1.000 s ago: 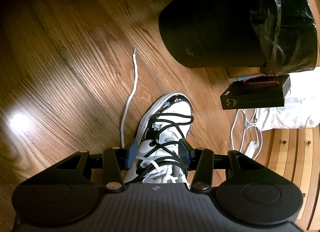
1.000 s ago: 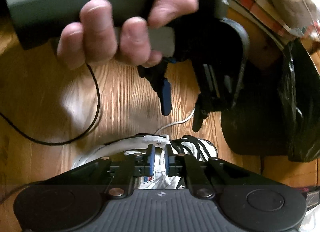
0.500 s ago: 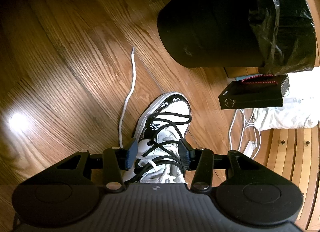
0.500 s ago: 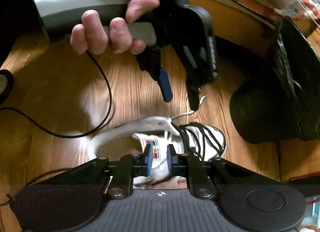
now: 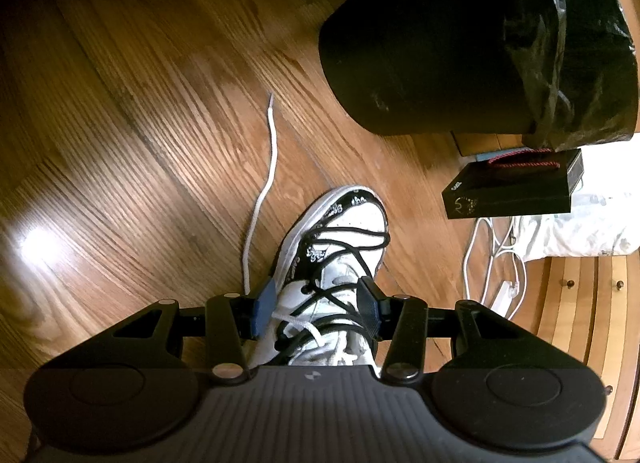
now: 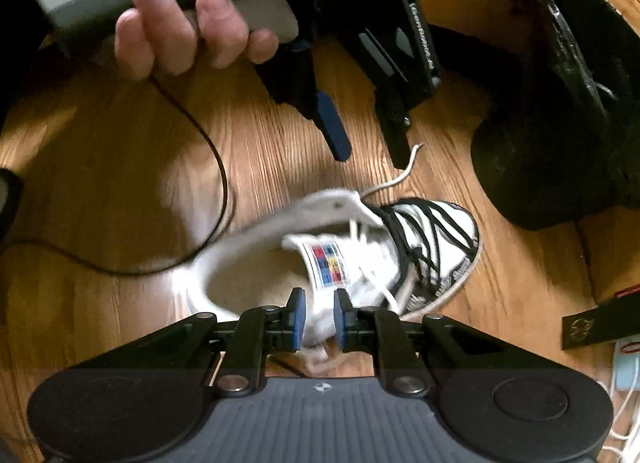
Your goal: Lace up shoes with both hands
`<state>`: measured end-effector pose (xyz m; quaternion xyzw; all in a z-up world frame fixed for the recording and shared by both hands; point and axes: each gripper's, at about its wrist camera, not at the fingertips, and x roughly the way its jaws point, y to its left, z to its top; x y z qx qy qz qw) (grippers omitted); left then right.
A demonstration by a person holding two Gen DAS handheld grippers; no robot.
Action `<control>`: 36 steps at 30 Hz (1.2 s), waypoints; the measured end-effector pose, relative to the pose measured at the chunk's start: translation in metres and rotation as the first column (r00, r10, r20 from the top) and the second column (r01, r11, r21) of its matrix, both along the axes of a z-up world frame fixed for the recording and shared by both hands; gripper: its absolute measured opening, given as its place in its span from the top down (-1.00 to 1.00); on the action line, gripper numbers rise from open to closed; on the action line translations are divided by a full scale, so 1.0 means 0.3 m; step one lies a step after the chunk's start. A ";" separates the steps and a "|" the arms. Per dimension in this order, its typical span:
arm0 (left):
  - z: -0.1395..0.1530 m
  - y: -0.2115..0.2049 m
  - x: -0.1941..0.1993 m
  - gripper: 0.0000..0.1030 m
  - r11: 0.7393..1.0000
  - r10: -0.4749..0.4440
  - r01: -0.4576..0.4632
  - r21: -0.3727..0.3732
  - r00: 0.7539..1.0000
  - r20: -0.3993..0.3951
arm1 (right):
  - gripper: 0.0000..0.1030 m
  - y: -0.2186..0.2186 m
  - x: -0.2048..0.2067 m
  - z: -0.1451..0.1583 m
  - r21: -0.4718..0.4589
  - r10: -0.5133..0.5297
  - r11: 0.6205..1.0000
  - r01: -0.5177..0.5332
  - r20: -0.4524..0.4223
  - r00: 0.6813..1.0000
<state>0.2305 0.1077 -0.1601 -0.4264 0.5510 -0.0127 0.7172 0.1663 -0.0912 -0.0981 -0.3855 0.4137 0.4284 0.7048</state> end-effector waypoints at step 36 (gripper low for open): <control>0.004 -0.007 -0.002 0.06 1.000 -0.004 0.004 -0.020 1.000 0.001 | 0.97 0.066 -0.146 -0.034 -0.340 0.131 0.938 -0.064 0.178 0.975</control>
